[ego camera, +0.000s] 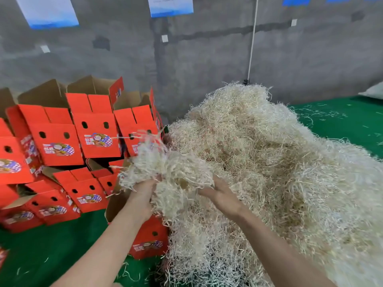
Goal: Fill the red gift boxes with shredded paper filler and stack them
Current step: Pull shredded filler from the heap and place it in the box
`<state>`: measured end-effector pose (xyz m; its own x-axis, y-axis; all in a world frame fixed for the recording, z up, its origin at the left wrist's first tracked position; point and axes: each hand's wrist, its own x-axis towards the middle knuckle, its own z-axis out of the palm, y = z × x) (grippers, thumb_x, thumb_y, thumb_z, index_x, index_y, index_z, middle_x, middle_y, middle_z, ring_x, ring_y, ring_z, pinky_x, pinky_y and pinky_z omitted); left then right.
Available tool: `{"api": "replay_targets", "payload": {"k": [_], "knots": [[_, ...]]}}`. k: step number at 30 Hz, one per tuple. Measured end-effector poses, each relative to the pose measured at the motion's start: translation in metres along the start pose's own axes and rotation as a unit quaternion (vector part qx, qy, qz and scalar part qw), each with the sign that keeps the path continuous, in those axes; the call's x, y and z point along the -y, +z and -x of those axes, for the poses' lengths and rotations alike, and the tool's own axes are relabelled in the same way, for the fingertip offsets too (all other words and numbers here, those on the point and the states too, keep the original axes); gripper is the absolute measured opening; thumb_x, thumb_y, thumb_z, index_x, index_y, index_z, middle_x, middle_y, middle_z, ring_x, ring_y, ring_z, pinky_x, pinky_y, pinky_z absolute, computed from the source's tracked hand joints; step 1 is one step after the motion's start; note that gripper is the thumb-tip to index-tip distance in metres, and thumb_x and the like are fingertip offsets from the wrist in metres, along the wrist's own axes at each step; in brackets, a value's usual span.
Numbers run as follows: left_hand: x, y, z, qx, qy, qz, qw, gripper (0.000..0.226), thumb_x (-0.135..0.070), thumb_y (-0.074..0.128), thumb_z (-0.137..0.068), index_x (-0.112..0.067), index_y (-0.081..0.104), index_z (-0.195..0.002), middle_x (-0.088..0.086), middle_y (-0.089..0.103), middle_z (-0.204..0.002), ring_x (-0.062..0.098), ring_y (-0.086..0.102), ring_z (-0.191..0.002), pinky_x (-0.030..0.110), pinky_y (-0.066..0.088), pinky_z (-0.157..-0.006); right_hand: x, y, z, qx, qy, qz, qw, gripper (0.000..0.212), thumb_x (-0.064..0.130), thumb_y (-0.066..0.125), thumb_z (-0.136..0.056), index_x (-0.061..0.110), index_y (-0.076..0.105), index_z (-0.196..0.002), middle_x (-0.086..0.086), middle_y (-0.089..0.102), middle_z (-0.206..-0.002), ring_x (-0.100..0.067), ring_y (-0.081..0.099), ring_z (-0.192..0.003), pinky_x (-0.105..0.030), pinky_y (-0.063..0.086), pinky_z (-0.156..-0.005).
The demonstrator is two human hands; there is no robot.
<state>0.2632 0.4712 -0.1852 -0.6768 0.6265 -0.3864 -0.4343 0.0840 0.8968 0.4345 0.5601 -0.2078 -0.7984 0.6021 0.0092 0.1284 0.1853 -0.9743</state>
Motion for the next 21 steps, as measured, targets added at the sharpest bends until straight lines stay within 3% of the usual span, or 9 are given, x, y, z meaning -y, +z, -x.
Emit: {"api": "replay_targets", "payload": {"k": [3,6,7,9,11,14,16,19,21], "knots": [[0.012,0.007,0.011,-0.021,0.031,-0.11,0.993,0.03,-0.007,0.057,-0.089,-0.001,0.058,-0.119,0.013,0.063,-0.091,0.025,0.058,-0.082,0.031,0.047,-0.076,0.018,0.001,-0.008,-0.036,-0.004,-0.081,0.996,0.094,0.06,0.057,-0.068,0.02,0.021,-0.145,0.005,0.021,-0.149,-0.014,0.034,-0.127,-0.033,0.027,-0.107],[0.012,0.001,0.021,0.103,0.002,-0.15,0.983,0.051,-0.024,0.074,-0.074,-0.008,0.06,-0.119,0.008,0.056,-0.129,0.025,0.048,-0.122,0.04,0.035,-0.105,0.033,0.001,-0.012,-0.127,-0.035,0.018,0.991,0.059,0.038,0.051,-0.09,0.018,0.028,-0.14,0.003,0.032,-0.14,-0.014,0.044,-0.115,-0.035,0.039,-0.099],[0.01,0.002,0.025,0.164,-0.027,-0.126,0.978,0.052,-0.028,0.074,-0.069,-0.01,0.061,-0.116,0.007,0.061,-0.123,0.023,0.055,-0.117,0.038,0.042,-0.099,0.037,0.005,-0.011,-0.143,-0.052,0.138,0.979,0.046,0.029,0.05,-0.092,0.014,0.036,-0.134,-0.005,0.045,-0.133,-0.017,0.051,-0.106,-0.034,0.046,-0.092],[0.01,0.012,0.034,0.225,-0.055,-0.079,0.97,0.04,-0.034,0.069,-0.065,-0.017,0.063,-0.101,-0.003,0.074,-0.088,0.013,0.069,-0.085,0.025,0.052,-0.066,0.035,0.019,-0.01,-0.095,-0.084,0.377,0.917,0.022,0.014,0.053,-0.086,0.006,0.052,-0.106,-0.013,0.046,-0.13,-0.024,0.051,-0.107,-0.035,0.049,-0.091],[0.013,0.024,0.033,0.161,-0.049,-0.058,0.984,0.042,-0.043,0.074,-0.052,-0.022,0.065,-0.088,-0.01,0.07,-0.067,0.011,0.063,-0.073,0.027,0.048,-0.065,0.027,0.033,-0.009,0.01,-0.134,0.405,0.905,0.011,0.005,0.058,-0.076,0.006,0.051,-0.085,-0.008,0.046,-0.123,-0.02,0.048,-0.103,-0.031,0.047,-0.09],[0.013,0.024,0.025,0.099,-0.04,0.017,0.994,0.08,-0.047,0.082,-0.041,-0.019,0.064,-0.114,0.005,0.065,-0.116,0.028,0.056,-0.112,0.046,0.041,-0.099,0.024,0.02,-0.01,-0.002,-0.151,0.201,0.968,0.04,0.005,0.06,-0.078,0.023,0.05,-0.112,0.006,0.05,-0.108,-0.009,0.054,-0.09,-0.022,0.051,-0.078],[0.004,0.019,0.025,0.097,-0.034,0.057,0.993,0.073,-0.039,0.082,-0.045,-0.019,0.066,-0.113,0.01,0.062,-0.122,0.032,0.058,-0.11,0.049,0.043,-0.097,0.011,0.001,-0.012,-0.07,-0.123,0.062,0.988,0.03,0.006,0.063,-0.081,0.026,0.049,-0.099,0.003,0.055,-0.096,-0.005,0.058,-0.075,-0.021,0.054,-0.066],[-0.005,0.014,0.018,0.091,-0.022,0.057,0.994,0.064,-0.038,0.08,-0.045,-0.021,0.069,-0.105,0.011,0.063,-0.121,0.031,0.06,-0.107,0.045,0.049,-0.088,-0.028,-0.009,-0.013,-0.047,-0.038,0.244,0.968,0.013,0.017,0.058,-0.089,0.017,0.046,-0.083,0.003,0.05,-0.077,-0.003,0.045,-0.06,-0.019,0.047,-0.061],[-0.012,0.014,0.018,0.083,0.005,0.042,0.996,0.064,-0.043,0.082,-0.036,-0.027,0.072,-0.097,0.006,0.059,-0.127,0.029,0.053,-0.117,0.048,0.041,-0.098,-0.051,-0.016,-0.01,0.014,0.035,0.313,0.949,0.015,0.025,0.055,-0.092,0.013,0.049,-0.099,-0.002,0.054,-0.093,-0.007,0.05,-0.079,-0.025,0.047,-0.08]]}}
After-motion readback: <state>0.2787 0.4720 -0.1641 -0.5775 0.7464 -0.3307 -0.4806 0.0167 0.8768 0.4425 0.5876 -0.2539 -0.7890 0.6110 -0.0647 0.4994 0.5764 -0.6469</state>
